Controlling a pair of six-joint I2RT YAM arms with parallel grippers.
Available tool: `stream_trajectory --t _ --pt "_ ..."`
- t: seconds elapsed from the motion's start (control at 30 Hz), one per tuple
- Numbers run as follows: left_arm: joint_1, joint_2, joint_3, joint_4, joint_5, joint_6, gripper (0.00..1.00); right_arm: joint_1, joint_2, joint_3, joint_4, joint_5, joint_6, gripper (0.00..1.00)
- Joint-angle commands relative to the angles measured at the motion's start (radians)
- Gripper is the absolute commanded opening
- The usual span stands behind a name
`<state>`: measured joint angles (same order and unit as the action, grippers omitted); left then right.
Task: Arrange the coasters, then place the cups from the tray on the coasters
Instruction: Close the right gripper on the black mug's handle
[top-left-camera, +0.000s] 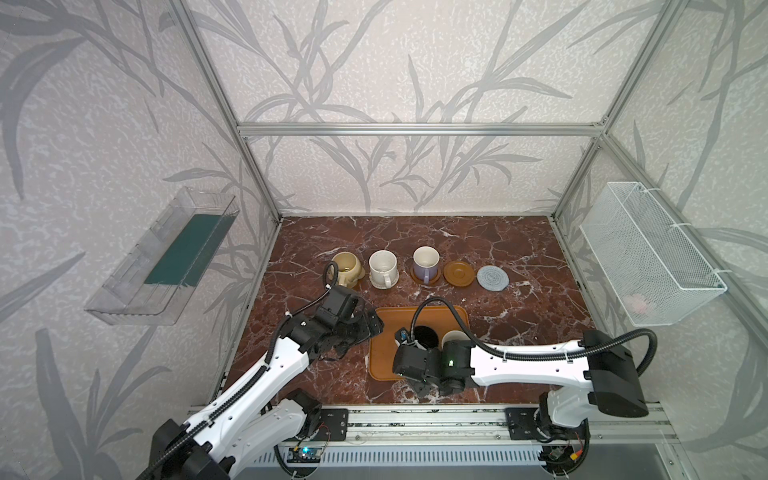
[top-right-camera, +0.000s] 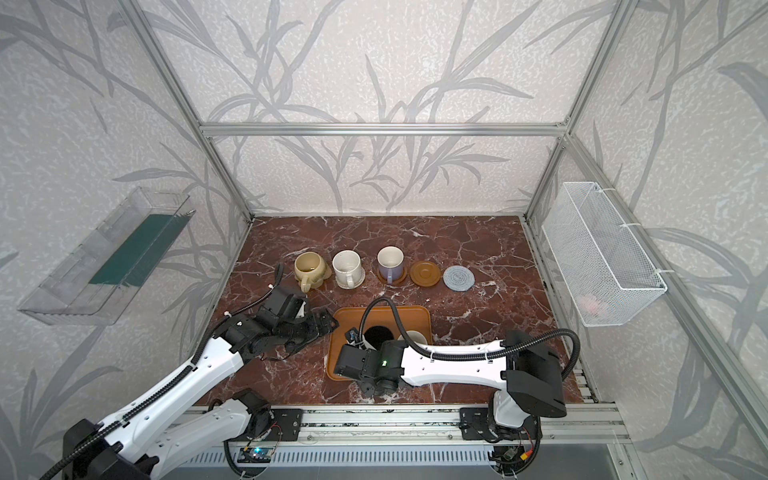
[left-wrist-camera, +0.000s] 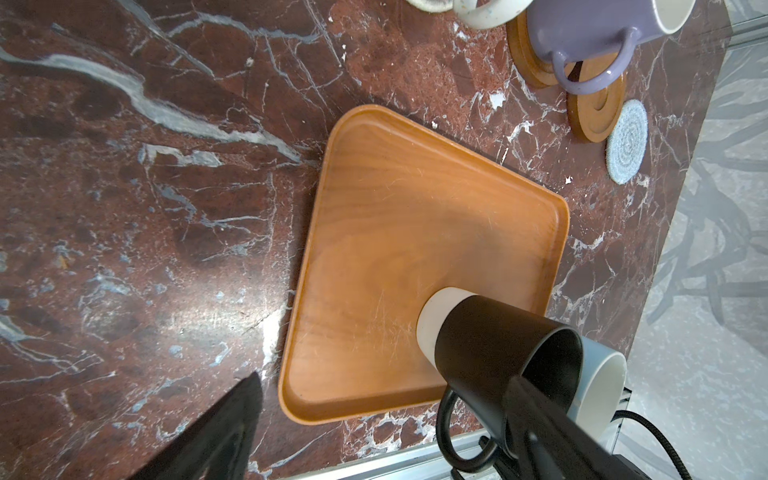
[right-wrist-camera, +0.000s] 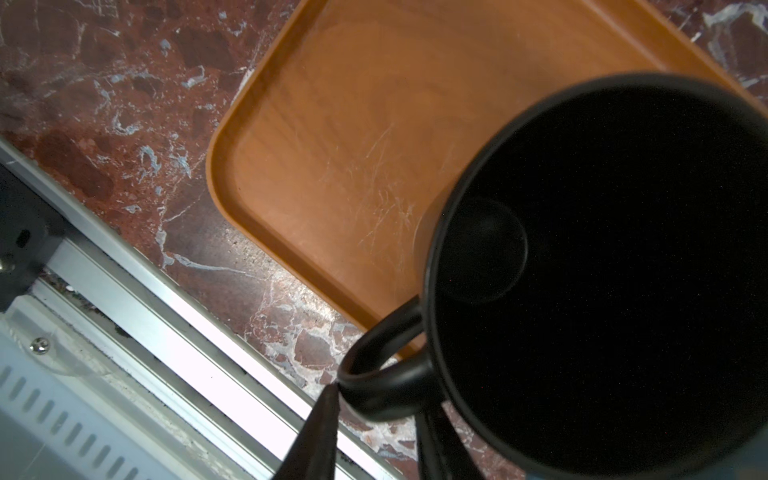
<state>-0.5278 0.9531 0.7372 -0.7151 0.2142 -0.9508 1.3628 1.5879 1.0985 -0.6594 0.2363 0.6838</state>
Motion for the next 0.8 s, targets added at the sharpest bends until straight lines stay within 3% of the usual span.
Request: stream_trajectory --t 0.0,0.23,0.37,0.47,0.67,0.77 --pt "0.008 0.013 0.011 -0.007 0.002 0.015 0.94 -0.007 0.004 -0.001 -0.038 0.023 0.042 0.29" --pt "0.008 0.035 0.022 0.000 0.012 0.029 0.93 -0.009 -0.053 -0.037 -0.087 0.038 0.070 0.30" --pt "0.008 0.037 0.004 0.022 0.021 0.021 0.93 -0.009 -0.054 -0.031 -0.052 0.010 0.039 0.50" --pt "0.009 0.030 0.000 0.024 0.028 0.018 0.93 -0.001 -0.042 -0.019 -0.050 -0.003 0.030 0.55" --pt "0.009 0.022 -0.005 0.020 0.020 0.020 0.93 -0.004 0.018 0.006 -0.042 0.014 0.030 0.57" --pt "0.009 0.020 -0.014 0.029 0.020 0.018 0.93 -0.017 0.045 0.018 -0.038 0.032 0.033 0.51"
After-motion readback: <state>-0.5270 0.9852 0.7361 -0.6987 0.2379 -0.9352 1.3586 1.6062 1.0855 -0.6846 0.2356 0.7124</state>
